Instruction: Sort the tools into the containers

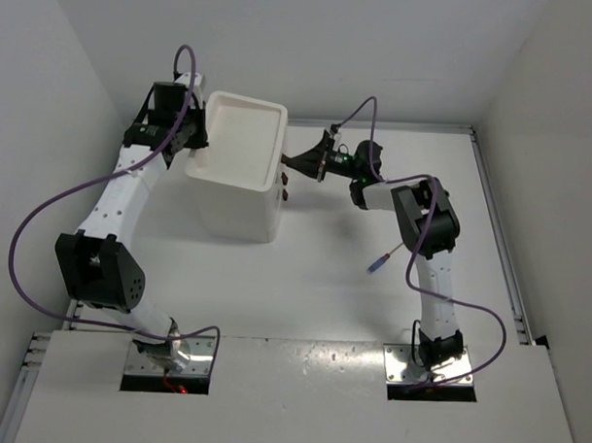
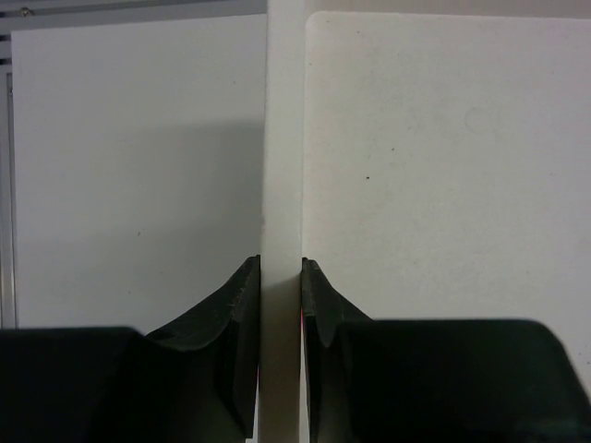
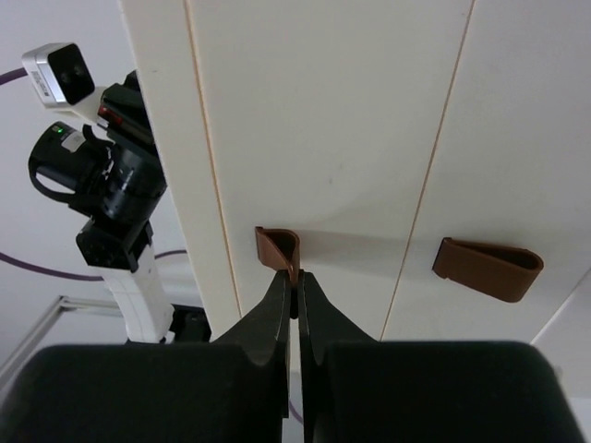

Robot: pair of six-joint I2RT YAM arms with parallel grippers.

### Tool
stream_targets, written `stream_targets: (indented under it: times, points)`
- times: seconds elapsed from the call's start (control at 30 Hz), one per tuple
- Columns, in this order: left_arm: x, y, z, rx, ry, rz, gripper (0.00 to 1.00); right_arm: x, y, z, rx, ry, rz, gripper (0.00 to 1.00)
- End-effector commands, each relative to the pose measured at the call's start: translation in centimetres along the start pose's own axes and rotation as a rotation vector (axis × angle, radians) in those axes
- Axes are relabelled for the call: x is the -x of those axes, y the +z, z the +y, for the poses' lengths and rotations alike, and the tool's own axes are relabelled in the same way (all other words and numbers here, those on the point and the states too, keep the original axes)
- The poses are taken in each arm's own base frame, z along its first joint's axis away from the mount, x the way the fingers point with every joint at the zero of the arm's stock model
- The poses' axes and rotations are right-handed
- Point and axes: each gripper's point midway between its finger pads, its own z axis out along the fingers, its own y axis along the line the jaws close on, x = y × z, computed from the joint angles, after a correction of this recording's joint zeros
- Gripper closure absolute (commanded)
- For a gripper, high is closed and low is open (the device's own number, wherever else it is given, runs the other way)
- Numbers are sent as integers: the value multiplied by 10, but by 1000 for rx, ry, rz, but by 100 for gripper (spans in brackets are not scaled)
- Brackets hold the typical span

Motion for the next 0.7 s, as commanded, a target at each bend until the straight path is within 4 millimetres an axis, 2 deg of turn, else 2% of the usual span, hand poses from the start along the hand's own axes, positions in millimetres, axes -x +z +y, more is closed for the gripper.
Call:
stream_targets:
  times: [0.0,0.1,0.13,0.2,0.23,0.33,0.43,0.67]
  points:
    - [-57,-2,-5,1,-67,196,100,3,-15,54,90,-167,-27,100]
    - [-54,-4,2,33,-82,183,100,10,-28,49,73,-164,-49,100]
    - [-51,-7,2,33,-92,174,100,9,-28,55,80,-174,-48,100]
    - [-47,-8,7,50,-97,163,100,15,-41,48,61,-153,-77,100]
    - [-43,-9,7,50,-107,154,100,12,-43,44,54,-143,-69,100]
    - [-45,-6,16,70,-130,161,100,18,-61,43,43,-141,-98,100]
    - [-45,-6,18,66,-136,162,100,12,-70,40,35,-147,-92,100]
    - [-41,-7,22,74,-151,151,100,15,-97,34,15,-131,-131,100]
